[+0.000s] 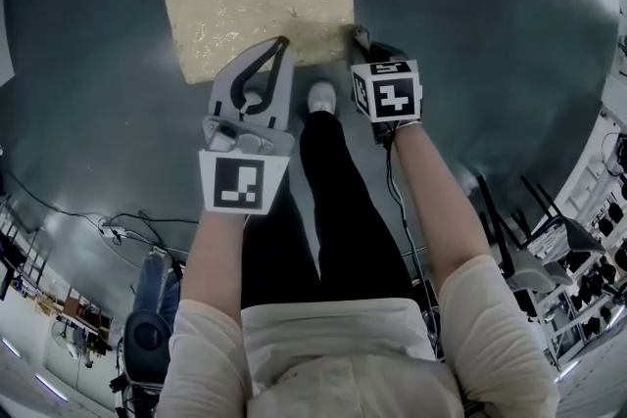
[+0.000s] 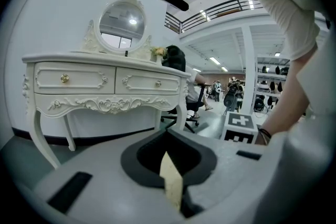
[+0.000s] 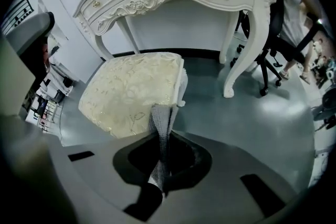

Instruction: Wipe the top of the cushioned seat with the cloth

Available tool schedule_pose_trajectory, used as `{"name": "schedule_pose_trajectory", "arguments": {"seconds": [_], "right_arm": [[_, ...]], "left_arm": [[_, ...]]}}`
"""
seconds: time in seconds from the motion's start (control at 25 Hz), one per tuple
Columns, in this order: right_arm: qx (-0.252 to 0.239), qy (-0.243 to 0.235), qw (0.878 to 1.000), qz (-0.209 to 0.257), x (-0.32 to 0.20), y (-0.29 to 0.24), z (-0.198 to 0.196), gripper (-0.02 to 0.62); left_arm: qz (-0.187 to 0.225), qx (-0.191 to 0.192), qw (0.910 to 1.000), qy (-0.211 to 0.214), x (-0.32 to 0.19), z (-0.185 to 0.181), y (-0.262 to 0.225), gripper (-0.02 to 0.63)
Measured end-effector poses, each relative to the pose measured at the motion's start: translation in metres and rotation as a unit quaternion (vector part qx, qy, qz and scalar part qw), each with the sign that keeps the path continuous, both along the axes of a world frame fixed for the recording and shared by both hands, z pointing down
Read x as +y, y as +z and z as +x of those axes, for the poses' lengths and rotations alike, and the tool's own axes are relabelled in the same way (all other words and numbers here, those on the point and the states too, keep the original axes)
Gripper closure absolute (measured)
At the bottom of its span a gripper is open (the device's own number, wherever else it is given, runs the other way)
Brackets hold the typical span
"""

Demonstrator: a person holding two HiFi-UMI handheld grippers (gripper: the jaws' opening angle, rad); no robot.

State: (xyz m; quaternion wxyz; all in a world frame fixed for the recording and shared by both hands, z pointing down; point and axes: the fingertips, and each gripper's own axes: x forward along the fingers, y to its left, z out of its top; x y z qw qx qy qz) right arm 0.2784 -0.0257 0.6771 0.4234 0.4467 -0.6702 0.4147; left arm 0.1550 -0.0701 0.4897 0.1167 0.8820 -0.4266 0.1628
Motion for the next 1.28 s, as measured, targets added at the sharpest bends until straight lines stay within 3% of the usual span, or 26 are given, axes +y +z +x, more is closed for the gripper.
{"name": "schedule_pose_trajectory", "arguments": {"seconds": [0.12, 0.28, 0.72, 1.04, 1.28], "right_arm": [[-0.004, 0.003, 1.0, 0.021, -0.005, -0.016, 0.013, 0.565], [-0.025, 0.008, 0.996, 0.083, -0.024, -0.059, 0.008, 0.565], [-0.057, 0.012, 0.975, 0.216, -0.07, -0.227, -0.045, 0.565], [-0.084, -0.001, 0.943, 0.321, -0.086, -0.362, -0.099, 0.565], [-0.086, -0.016, 0.91, 0.405, -0.095, -0.456, -0.125, 0.565]], "left_arm": [[-0.001, 0.008, 1.0, 0.001, 0.0, 0.01, -0.01, 0.604], [0.016, 0.025, 0.9995, 0.001, -0.007, 0.014, -0.038, 0.604], [0.09, 0.057, 0.9943, 0.001, -0.039, -0.023, -0.172, 0.604], [0.136, 0.055, 0.9891, -0.007, -0.052, -0.064, -0.263, 0.604], [0.173, 0.053, 0.9835, -0.009, -0.064, -0.086, -0.331, 0.604]]}}
